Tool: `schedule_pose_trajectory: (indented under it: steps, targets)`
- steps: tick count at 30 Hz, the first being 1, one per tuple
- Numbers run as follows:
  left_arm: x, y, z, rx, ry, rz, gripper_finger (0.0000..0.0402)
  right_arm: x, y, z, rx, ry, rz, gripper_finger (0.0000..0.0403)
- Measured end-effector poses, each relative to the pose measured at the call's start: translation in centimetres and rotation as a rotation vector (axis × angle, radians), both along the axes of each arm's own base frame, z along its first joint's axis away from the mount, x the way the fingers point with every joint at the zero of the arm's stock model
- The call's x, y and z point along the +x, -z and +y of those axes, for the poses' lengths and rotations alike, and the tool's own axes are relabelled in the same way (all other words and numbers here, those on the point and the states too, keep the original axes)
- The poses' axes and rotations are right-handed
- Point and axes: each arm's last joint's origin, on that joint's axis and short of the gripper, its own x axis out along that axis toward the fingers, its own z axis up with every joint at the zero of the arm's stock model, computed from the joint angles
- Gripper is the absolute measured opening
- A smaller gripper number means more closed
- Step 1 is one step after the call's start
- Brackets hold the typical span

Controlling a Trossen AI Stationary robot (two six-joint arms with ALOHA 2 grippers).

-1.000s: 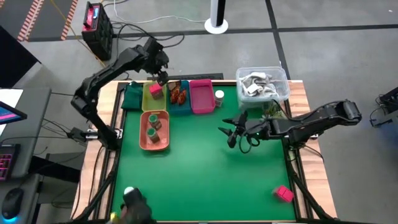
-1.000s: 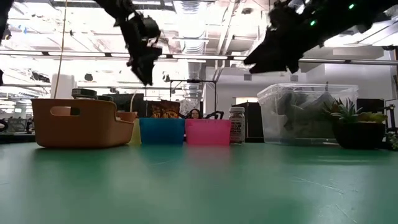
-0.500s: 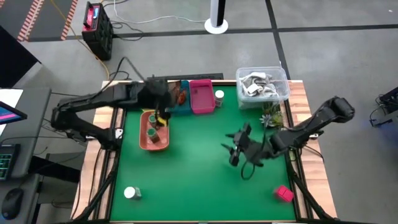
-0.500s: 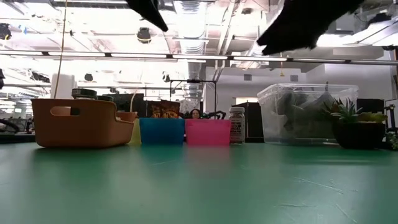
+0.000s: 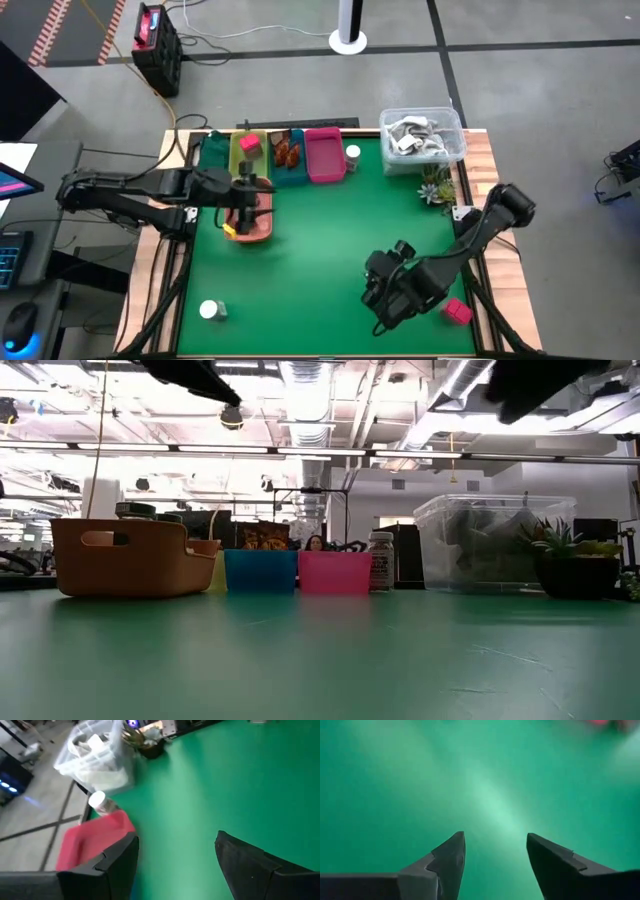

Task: Sort spices by type
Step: Put the red seasoning can into the green bin

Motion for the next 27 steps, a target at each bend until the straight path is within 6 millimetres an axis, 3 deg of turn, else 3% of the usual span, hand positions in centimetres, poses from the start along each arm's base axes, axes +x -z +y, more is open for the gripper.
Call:
schedule_pose_trajectory:
  steps: [6,9,14,20,24,27]
  targets:
    - [-2.3,0.2,-0.8,-0.105,-0.008,0.012,0.0249,1.3,-2.1,2.0,0.124,0.051,0.187,0.024]
    - [-3.2,0.3,-0.9,-0.141,-0.017,0.039,0.0249,1.4,-1.8,2.7,0.221,0.098,0.324,0.024]
    - [-3.8,0.6,-1.4,-0.141,0.013,0.081,0.0249,-0.5,-0.6,3.7,0.323,0.208,0.6,0.024]
    - [-3.8,1.4,-2.4,-0.12,0.116,0.029,0.0249,-2.3,-1.2,5.0,0.425,0.289,0.654,0.024]
    - [-3.6,3.2,-2.7,-0.089,0.151,-0.013,0.0249,-3.8,-0.5,6.3,0.448,0.334,0.727,0.0241]
    - [-3.8,3.4,-2.7,-0.087,0.156,-0.043,0.0249,-4.8,-0.2,7.0,0.46,0.35,0.79,0.0241]
